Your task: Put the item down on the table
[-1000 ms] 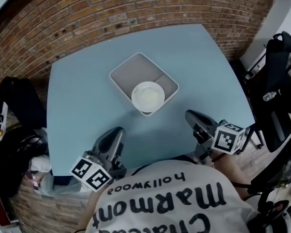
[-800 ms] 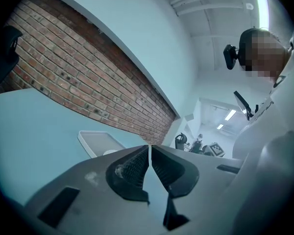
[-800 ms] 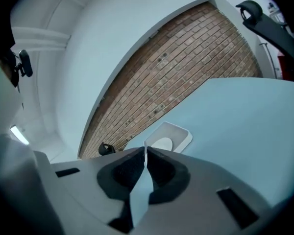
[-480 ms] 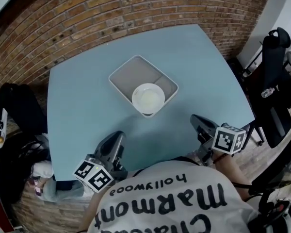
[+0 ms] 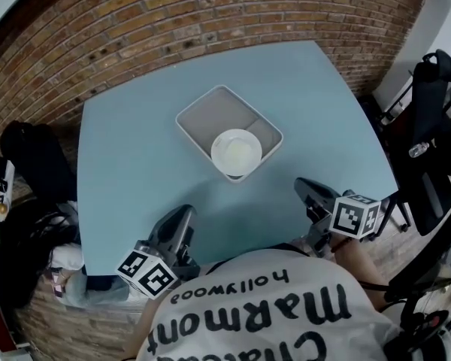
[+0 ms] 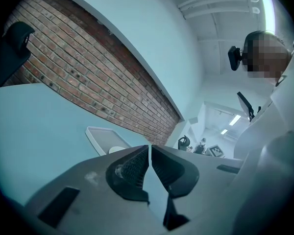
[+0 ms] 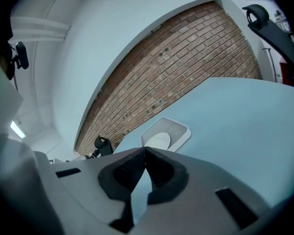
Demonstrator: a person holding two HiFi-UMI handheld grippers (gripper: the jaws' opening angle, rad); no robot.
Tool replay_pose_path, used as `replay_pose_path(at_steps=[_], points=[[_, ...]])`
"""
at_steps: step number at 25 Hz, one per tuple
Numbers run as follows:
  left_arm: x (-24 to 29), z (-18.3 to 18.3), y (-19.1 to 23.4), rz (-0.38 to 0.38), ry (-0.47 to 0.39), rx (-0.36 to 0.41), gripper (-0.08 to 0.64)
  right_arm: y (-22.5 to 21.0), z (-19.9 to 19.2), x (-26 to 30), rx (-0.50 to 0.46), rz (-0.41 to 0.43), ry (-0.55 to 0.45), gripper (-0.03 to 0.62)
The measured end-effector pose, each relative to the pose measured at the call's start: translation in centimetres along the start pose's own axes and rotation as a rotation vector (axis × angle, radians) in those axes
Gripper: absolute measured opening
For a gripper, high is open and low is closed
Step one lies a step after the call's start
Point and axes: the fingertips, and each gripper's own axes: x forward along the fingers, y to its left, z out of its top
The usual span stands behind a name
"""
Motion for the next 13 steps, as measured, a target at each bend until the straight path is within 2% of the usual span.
replay_pose_path(at_steps=[13], points=[[-0.38,0.12,0.16,0.019,-0.018,-0.004,0.023,-0.23,-0.05,0.59,0.028,0.021,0.015,0.009]])
